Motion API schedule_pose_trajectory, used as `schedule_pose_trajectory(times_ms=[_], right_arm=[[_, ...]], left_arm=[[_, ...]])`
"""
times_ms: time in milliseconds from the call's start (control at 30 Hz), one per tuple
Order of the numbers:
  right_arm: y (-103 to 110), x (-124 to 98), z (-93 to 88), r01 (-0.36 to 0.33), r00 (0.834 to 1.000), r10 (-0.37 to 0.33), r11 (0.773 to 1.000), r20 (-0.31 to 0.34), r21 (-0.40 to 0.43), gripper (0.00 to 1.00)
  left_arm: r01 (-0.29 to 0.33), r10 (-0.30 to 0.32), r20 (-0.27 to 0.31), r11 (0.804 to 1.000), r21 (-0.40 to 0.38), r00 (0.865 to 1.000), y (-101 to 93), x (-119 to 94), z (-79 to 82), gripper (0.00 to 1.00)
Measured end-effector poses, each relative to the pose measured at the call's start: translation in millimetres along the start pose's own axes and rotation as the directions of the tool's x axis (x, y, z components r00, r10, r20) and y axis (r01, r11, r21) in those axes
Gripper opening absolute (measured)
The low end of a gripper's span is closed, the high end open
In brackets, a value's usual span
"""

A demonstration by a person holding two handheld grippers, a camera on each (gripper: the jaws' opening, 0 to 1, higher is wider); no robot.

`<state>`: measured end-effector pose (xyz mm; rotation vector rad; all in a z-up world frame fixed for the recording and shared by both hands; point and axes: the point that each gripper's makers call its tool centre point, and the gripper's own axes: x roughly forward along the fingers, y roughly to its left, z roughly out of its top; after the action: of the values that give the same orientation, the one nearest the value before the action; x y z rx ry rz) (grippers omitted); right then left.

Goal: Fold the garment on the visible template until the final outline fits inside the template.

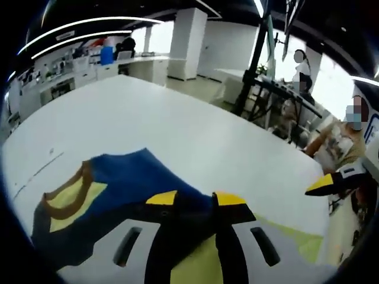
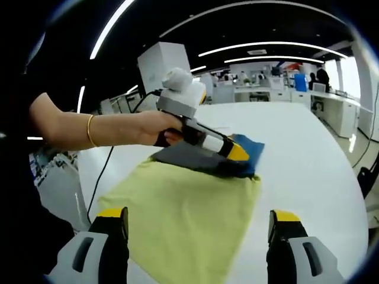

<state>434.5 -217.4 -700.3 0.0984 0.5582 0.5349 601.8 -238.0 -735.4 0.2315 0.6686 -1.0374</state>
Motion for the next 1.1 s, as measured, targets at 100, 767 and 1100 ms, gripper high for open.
schedule_pose_trajectory(times_ms=[100,767,1100], right_arm=[[-0.4,0.5,-0.2,-0.003,1.000,0.003,1.000,0.005,0.007,0.98],[-7.6,-2.0,-10.1,-0.001,1.000,0.001,1.000,0.000,0.031,0.97],[-6.7,0.1,-10.3,0.001,1.000,-0.002,0.999,0.005,0.040,0.97]], left_arm=[[-0.019,0.020,-0.028,1.000,0.025,0.999,5.1,4.8,-5.6,0.18],[-0.010,0.010,-0.089,1.000,-0.003,0.996,1.1,19.5,-21.5,0.00],[0.010,-0.010,-0.043,1.000,-0.012,0.999,0.3,14.6,-10.2,0.00]])
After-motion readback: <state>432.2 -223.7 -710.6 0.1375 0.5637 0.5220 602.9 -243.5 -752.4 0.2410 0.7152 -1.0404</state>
